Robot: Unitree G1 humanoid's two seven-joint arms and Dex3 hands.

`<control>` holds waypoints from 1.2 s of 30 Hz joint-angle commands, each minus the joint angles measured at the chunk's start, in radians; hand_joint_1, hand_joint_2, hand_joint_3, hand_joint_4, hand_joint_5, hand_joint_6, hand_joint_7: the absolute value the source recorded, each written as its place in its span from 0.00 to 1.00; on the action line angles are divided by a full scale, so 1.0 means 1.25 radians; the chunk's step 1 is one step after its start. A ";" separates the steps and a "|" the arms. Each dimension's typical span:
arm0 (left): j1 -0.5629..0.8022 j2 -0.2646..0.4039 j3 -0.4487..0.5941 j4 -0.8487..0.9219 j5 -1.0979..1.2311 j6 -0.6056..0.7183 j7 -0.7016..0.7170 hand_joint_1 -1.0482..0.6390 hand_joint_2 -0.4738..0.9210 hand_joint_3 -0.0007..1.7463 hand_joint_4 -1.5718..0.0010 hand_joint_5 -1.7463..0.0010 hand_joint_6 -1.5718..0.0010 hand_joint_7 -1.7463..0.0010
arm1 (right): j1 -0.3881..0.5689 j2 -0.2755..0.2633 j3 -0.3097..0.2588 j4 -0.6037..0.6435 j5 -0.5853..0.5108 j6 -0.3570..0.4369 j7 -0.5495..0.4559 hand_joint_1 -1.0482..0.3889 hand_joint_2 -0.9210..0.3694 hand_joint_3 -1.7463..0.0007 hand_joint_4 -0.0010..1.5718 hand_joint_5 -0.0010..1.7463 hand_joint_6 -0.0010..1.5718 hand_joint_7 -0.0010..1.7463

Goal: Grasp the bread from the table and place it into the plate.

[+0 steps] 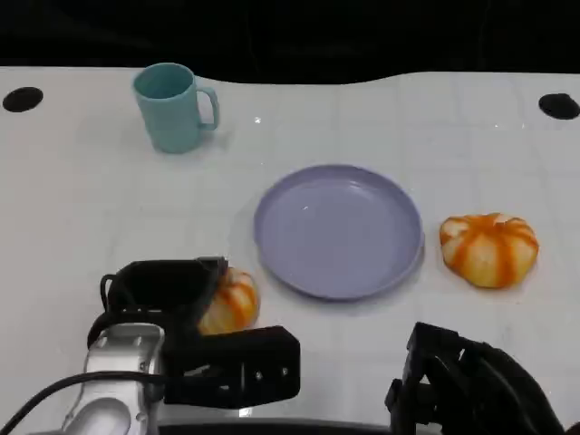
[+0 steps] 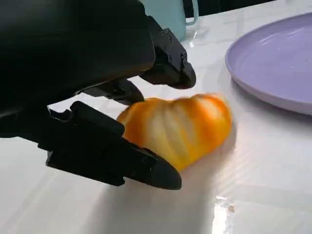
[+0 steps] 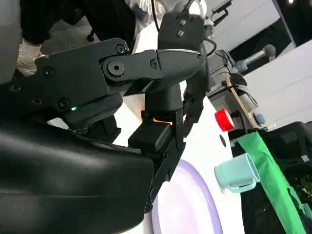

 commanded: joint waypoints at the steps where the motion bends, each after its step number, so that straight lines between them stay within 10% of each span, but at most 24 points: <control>1: -0.009 0.011 -0.012 0.057 -0.015 -0.033 0.069 0.37 0.96 0.00 0.57 0.53 0.53 0.98 | 0.007 -0.010 -0.005 -0.014 0.003 0.000 0.001 0.23 0.00 0.87 0.55 0.92 0.48 0.82; 5: -0.005 0.018 -0.006 0.105 -0.055 -0.100 0.166 0.44 1.00 0.01 0.45 0.23 0.29 0.94 | 0.008 -0.011 -0.005 -0.015 0.000 -0.002 0.000 0.22 0.00 0.86 0.55 0.92 0.48 0.82; 10: -0.006 0.039 -0.018 0.180 -0.063 -0.192 0.324 0.46 1.00 0.10 0.47 0.03 0.23 0.94 | 0.008 -0.012 -0.007 -0.017 0.004 0.003 0.000 0.23 0.00 0.87 0.55 0.93 0.48 0.82; 14: -0.011 0.045 -0.021 0.231 -0.065 -0.244 0.441 0.48 1.00 0.13 0.46 0.00 0.57 0.11 | 0.007 -0.013 -0.007 -0.013 0.002 -0.001 0.003 0.23 0.00 0.87 0.55 0.93 0.48 0.82; 16: -0.016 0.045 -0.019 0.253 -0.071 -0.268 0.491 0.49 0.99 0.13 0.47 0.00 0.61 0.03 | 0.006 -0.013 -0.007 -0.012 -0.001 -0.003 0.001 0.22 0.00 0.87 0.55 0.93 0.48 0.82; 36: -0.022 0.093 0.028 0.169 -0.104 -0.318 0.530 0.55 0.93 0.14 0.48 0.00 0.60 0.01 | 0.008 -0.009 -0.009 0.000 0.009 0.001 0.008 0.23 0.00 0.87 0.55 0.93 0.48 0.82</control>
